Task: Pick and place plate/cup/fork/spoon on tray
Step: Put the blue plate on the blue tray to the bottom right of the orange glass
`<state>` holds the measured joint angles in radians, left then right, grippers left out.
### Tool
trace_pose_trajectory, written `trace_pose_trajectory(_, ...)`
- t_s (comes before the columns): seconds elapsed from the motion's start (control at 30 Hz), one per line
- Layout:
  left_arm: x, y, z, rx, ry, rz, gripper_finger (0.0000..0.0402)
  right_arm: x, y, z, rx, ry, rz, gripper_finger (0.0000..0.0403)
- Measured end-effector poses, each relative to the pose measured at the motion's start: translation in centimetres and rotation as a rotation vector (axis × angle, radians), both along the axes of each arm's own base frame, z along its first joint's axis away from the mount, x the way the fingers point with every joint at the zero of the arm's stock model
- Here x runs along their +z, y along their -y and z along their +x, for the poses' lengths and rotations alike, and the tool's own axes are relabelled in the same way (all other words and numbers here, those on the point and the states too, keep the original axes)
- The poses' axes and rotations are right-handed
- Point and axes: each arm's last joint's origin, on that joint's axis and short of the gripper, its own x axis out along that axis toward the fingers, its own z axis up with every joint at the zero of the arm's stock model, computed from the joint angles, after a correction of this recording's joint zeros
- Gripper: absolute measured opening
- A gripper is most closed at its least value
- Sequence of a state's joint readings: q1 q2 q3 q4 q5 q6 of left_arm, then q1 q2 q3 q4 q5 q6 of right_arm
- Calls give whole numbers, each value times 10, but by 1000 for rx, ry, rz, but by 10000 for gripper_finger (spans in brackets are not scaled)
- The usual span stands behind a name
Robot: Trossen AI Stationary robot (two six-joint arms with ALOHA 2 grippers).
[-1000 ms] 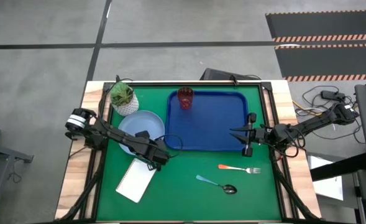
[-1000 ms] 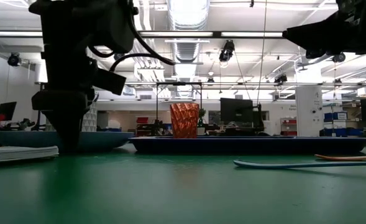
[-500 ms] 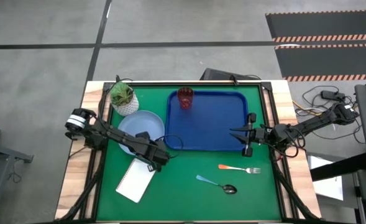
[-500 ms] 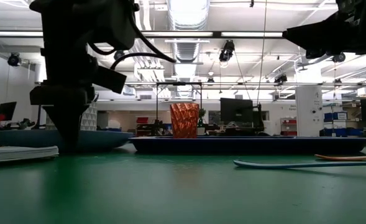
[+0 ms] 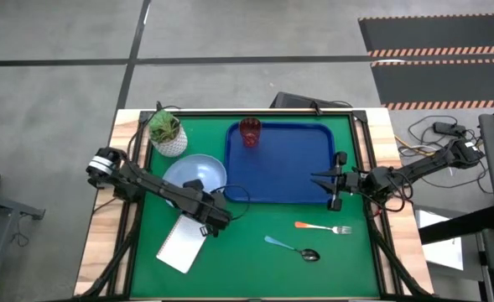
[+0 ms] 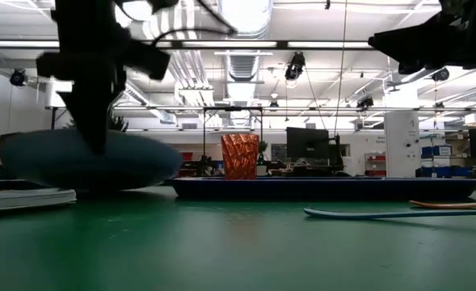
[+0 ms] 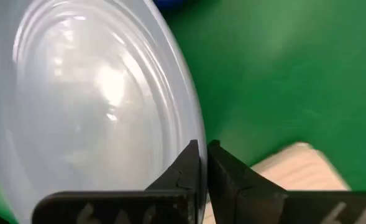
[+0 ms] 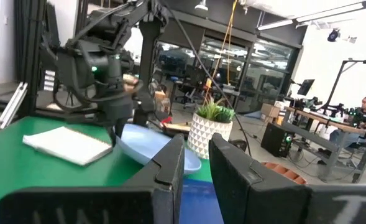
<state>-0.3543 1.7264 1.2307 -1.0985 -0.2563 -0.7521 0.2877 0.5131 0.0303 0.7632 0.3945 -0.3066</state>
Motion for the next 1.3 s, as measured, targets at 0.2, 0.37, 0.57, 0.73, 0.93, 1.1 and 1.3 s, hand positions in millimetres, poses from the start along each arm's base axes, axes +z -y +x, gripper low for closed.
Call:
trace_pose_trajectory(0.2, 29, 16, 11, -46, 113, 3, 0, 11, 2, -9, 8, 94, 35, 63)
trace_pose_trajectory(0.37, 54, 29, 18, -70, 201, -33, 0, 14, 3, -15, 31, 117, 35, 63)
trace_pose_trajectory(0.57, 83, 38, 34, -167, 356, 24, 0, 16, 6, -22, 32, 134, 39, 63)
trace_pose_trajectory(0.73, 96, 45, 56, -349, 496, 88, 0, 15, 6, -25, 34, 121, 35, 63)
trace_pose_trajectory(0.93, 95, 42, 88, -482, 564, 166, 0, 16, 7, -29, 38, 138, 41, 63)
trace_pose_trajectory(1.1, 80, 33, 111, -530, 537, 220, 0, 17, 7, -33, 86, 157, 43, 63)
trace_pose_trajectory(1.3, 55, 23, 140, -596, 504, 275, 0, 22, 7, -39, 164, 215, 41, 63)
